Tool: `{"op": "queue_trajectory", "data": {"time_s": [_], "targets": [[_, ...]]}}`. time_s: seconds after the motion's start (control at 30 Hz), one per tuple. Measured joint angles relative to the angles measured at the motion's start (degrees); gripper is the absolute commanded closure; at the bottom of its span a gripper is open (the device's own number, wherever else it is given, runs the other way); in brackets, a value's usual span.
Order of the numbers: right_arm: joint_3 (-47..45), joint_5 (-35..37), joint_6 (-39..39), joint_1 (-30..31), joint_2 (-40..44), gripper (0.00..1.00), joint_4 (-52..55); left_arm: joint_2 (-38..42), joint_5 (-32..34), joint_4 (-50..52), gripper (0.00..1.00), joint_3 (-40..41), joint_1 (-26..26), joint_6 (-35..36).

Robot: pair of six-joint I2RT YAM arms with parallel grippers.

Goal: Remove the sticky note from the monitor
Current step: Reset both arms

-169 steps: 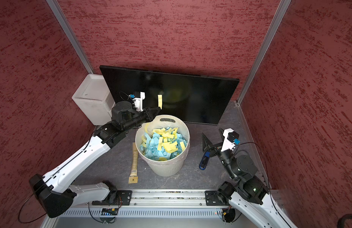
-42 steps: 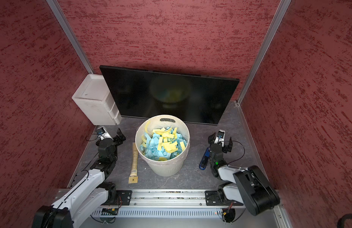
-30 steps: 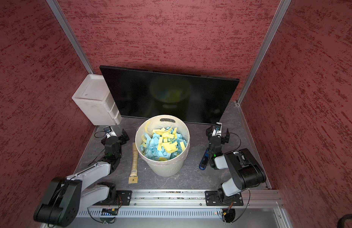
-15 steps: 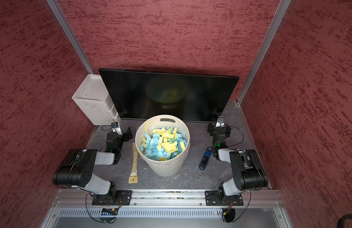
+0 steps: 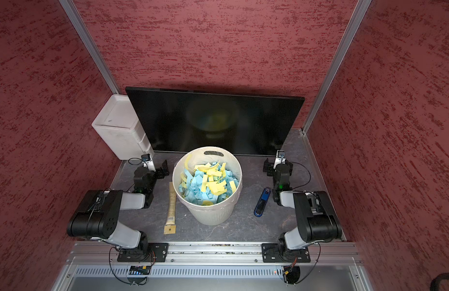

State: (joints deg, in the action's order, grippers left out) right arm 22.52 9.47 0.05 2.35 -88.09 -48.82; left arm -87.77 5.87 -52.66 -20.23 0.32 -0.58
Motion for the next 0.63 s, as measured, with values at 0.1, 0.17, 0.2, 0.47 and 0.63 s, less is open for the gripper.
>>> {"op": "queue_trajectory", "data": {"time_s": [0.1, 0.17, 0.2, 0.47, 0.63], "targets": [[-0.7, -1.1, 0.0, -0.3, -0.6, 0.02, -0.7, 0.0, 0.0, 0.0, 0.0, 0.0, 0.0, 0.0], [-0.7, -1.7, 0.0, -0.3, -0.6, 0.01, -1.4, 0.0, 0.0, 0.0, 0.0, 0.0, 0.0, 0.0], [-0.7, -1.9, 0.0, -0.3, -0.6, 0.01, -1.7, 0.0, 0.0, 0.0, 0.0, 0.0, 0.0, 0.0], [-0.7, -2.7, 0.0, -0.3, -0.6, 0.02, -2.8, 0.0, 0.0, 0.0, 0.0, 0.0, 0.0, 0.0], [-0.7, -3.1, 0.0, -0.3, -0.6, 0.02, -2.8, 0.0, 0.0, 0.0, 0.0, 0.0, 0.0, 0.0]]}}
